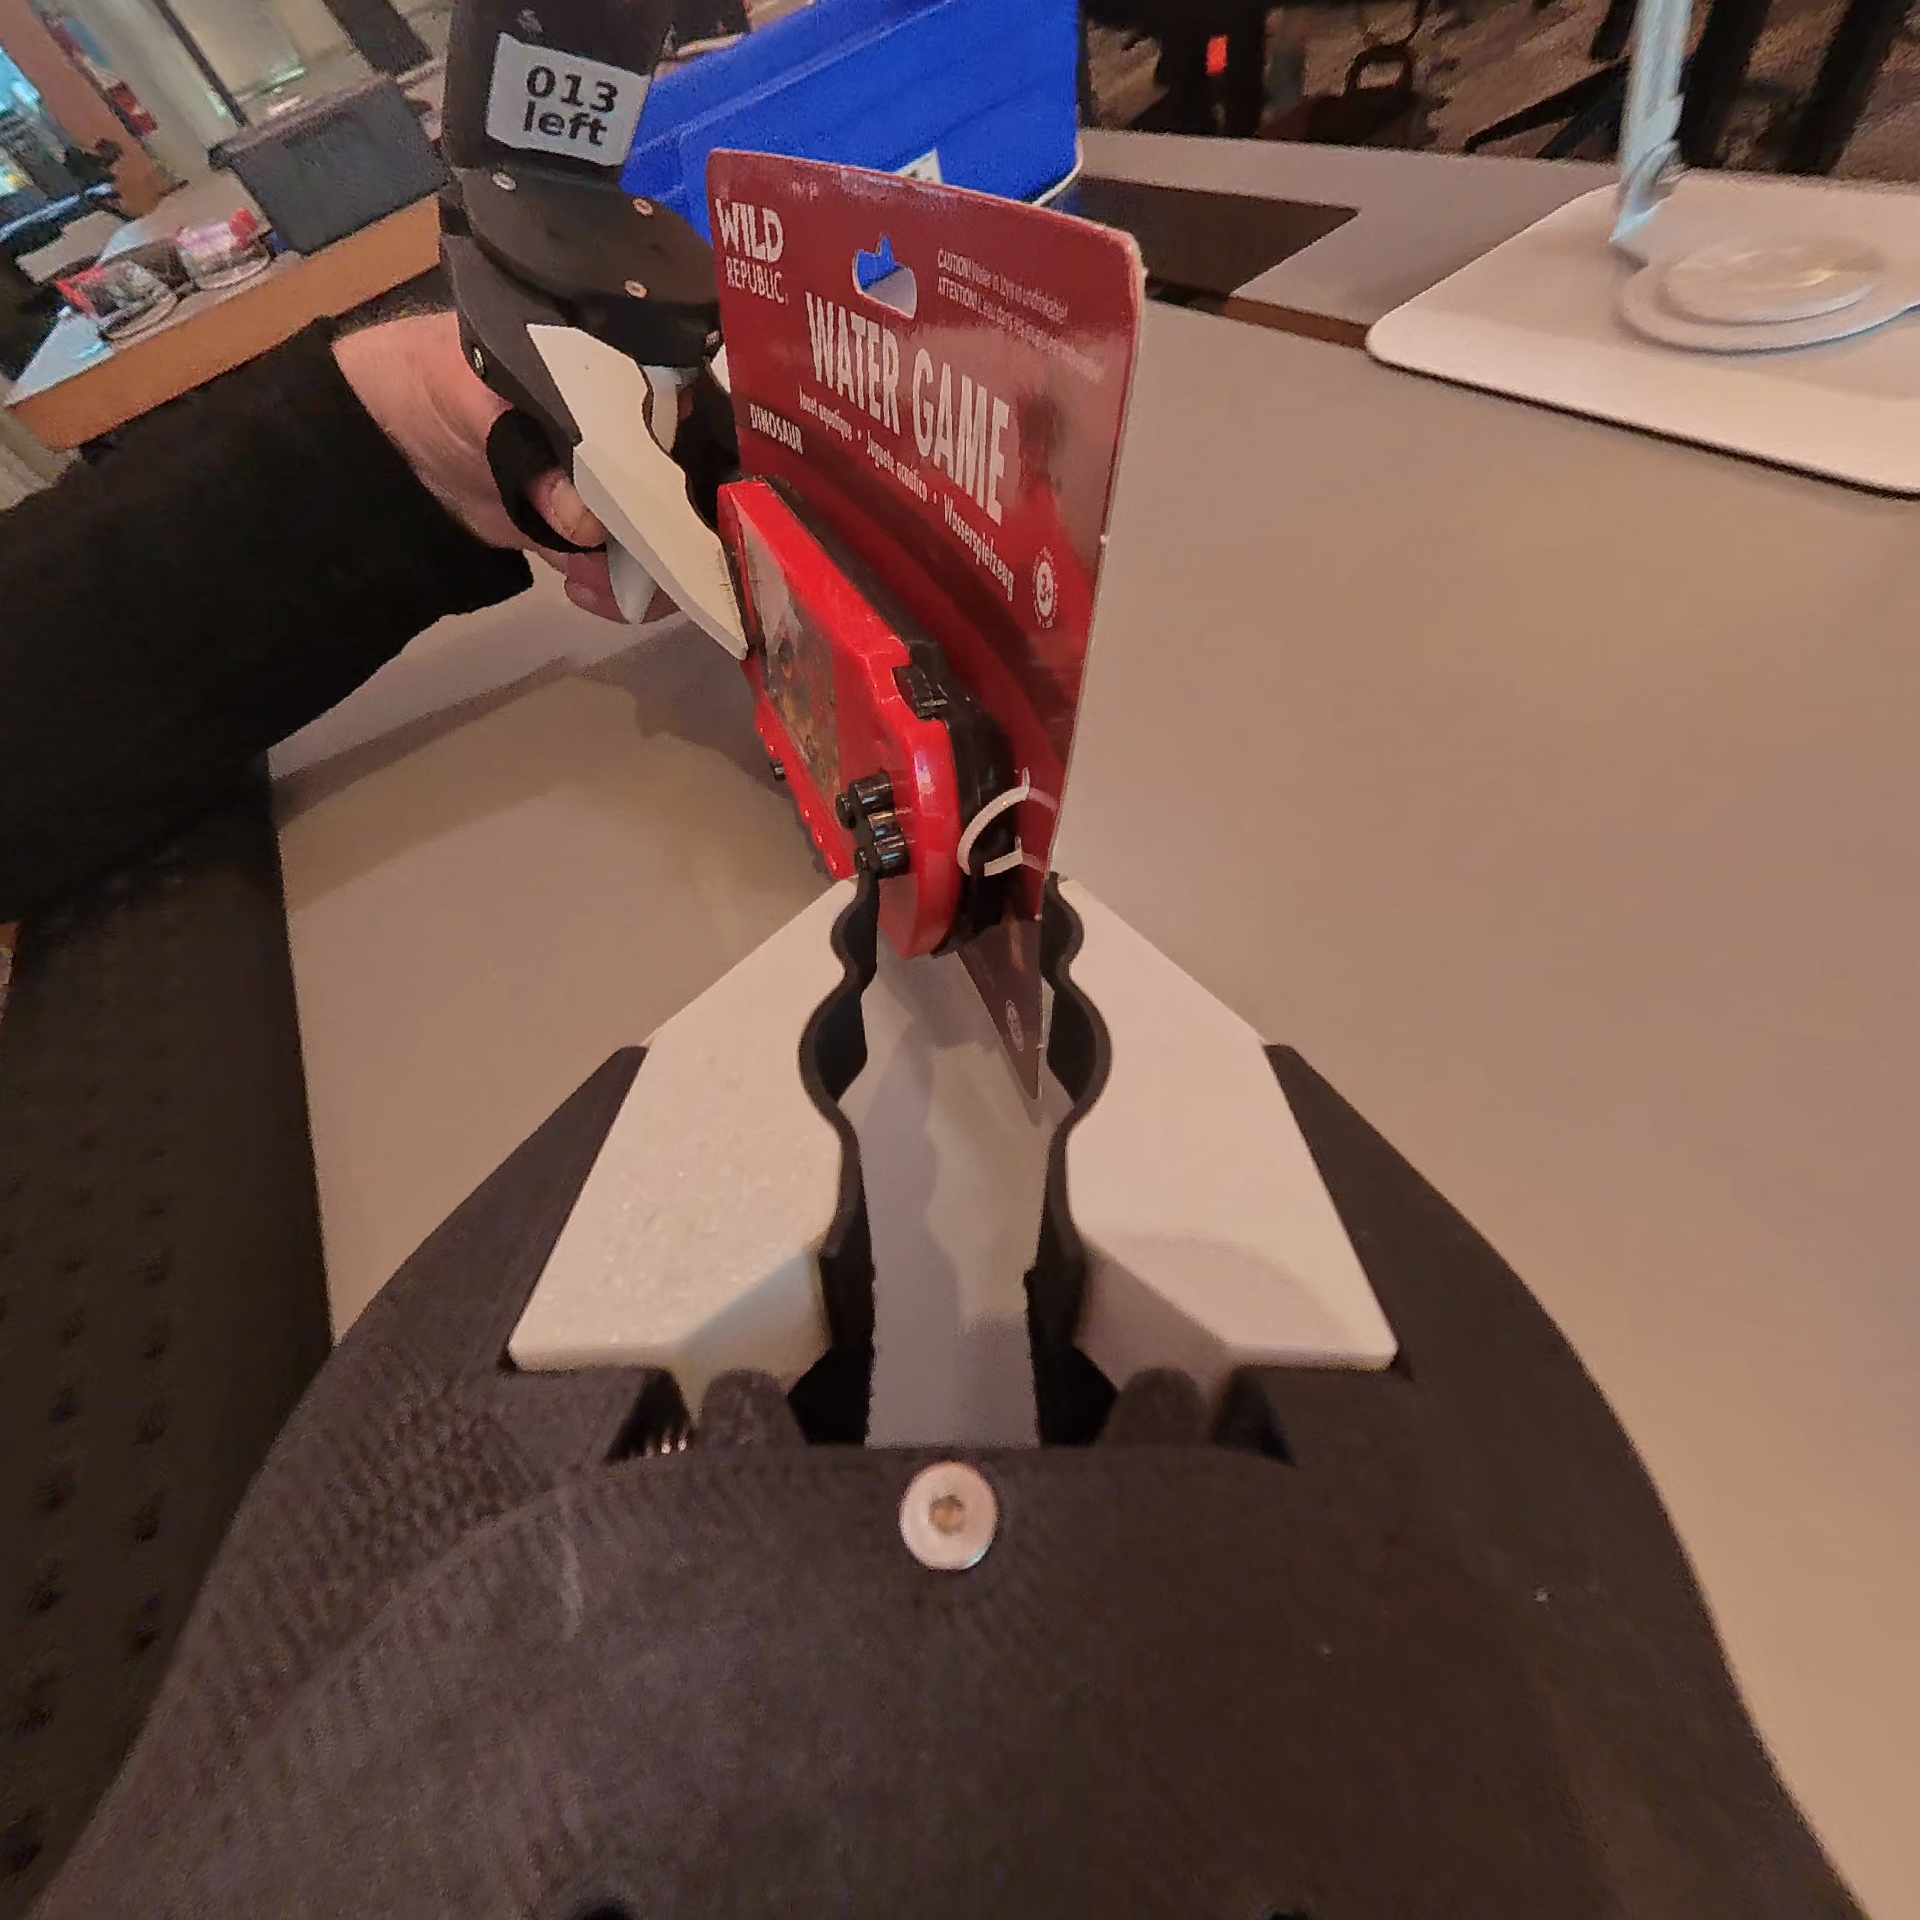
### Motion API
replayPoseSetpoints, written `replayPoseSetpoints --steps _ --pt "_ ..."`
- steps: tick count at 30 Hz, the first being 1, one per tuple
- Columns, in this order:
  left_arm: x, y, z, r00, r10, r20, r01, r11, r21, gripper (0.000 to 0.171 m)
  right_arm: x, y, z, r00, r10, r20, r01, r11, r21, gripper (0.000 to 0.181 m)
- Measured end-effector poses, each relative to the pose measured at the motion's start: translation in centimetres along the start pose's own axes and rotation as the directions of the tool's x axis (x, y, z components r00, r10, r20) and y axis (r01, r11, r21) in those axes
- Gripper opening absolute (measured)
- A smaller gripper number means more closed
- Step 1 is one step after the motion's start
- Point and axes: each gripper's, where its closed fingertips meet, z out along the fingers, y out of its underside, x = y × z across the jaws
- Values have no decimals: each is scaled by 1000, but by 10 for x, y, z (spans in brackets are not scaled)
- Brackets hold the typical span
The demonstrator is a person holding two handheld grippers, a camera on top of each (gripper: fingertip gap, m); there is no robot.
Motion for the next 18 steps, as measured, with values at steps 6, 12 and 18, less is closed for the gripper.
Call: replayPoseSetpoints --steps 6,12,18 --pt "-9 18 -16 1000 -12 9 12 1000 -11 34 -1 1 23 999 -3 36 4 999 -37 41" --pt "-10 19 -17 1000 16 14 -16 1000 -16 34 7 -14 33 998 17 58 -17 1000 5 53" --pt "-12 18 -17 999 20 27 -19 1000 -17 34 0 -13 40 992 -22 123 24 999 -21 35"
